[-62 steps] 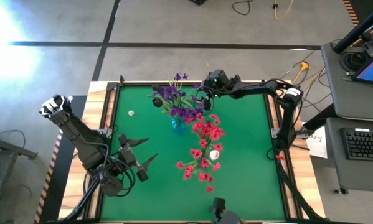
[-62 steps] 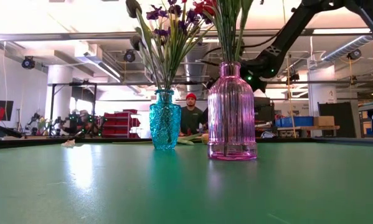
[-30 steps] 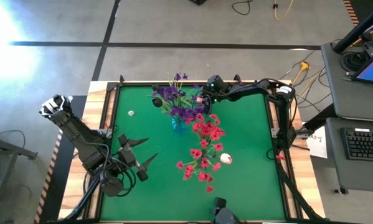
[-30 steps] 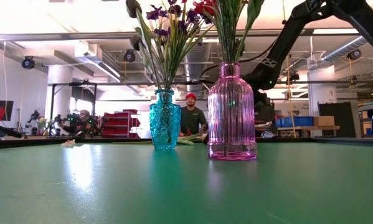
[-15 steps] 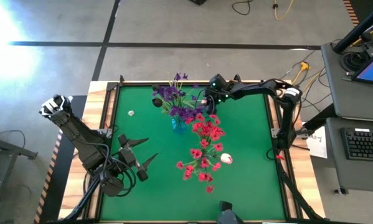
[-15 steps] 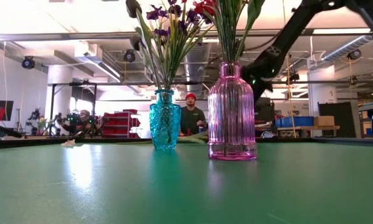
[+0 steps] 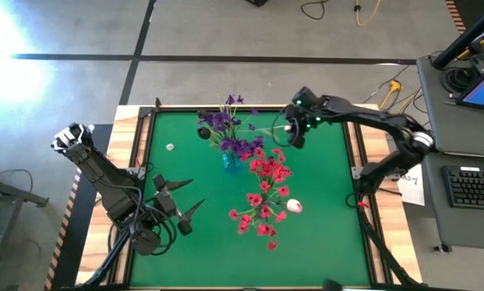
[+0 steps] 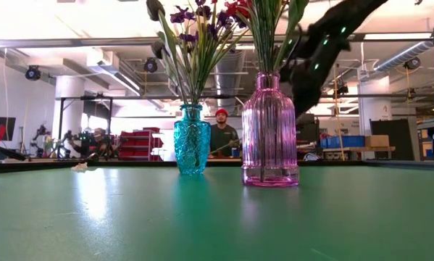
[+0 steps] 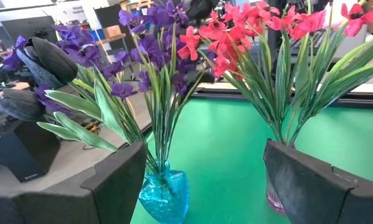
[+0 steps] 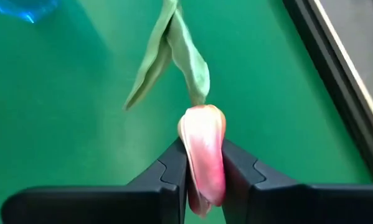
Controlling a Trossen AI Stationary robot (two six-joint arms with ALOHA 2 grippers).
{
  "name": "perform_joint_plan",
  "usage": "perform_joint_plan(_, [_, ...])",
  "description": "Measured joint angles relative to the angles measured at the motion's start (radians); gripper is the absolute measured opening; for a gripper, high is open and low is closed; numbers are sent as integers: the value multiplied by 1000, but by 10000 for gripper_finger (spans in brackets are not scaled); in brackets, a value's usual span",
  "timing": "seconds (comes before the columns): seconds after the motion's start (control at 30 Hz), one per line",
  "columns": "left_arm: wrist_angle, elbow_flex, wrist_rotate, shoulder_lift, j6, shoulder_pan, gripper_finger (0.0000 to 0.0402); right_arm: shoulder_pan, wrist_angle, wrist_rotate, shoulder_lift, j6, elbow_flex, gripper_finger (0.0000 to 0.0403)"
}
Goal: Sort flowers into vase by color
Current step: Put the pink tulip into the purple vase
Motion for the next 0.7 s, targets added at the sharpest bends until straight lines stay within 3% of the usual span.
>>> perform_joint_plan(0.17, [3,0,-1,0,0,5,307,7,-165,0,-111,154,0,87])
perform_joint_plan(0.4, [24,0,0,0,0,5,307,19,-410,47,-176,267,0,170])
perform_joint_plan(0.57, [39,0,1,0,0,5,307,20,-450,84,-184,276,0,221])
perform_joint_plan(0.7, [41,6,2,0,-1,5,307,20,-387,84,-180,248,-1,254])
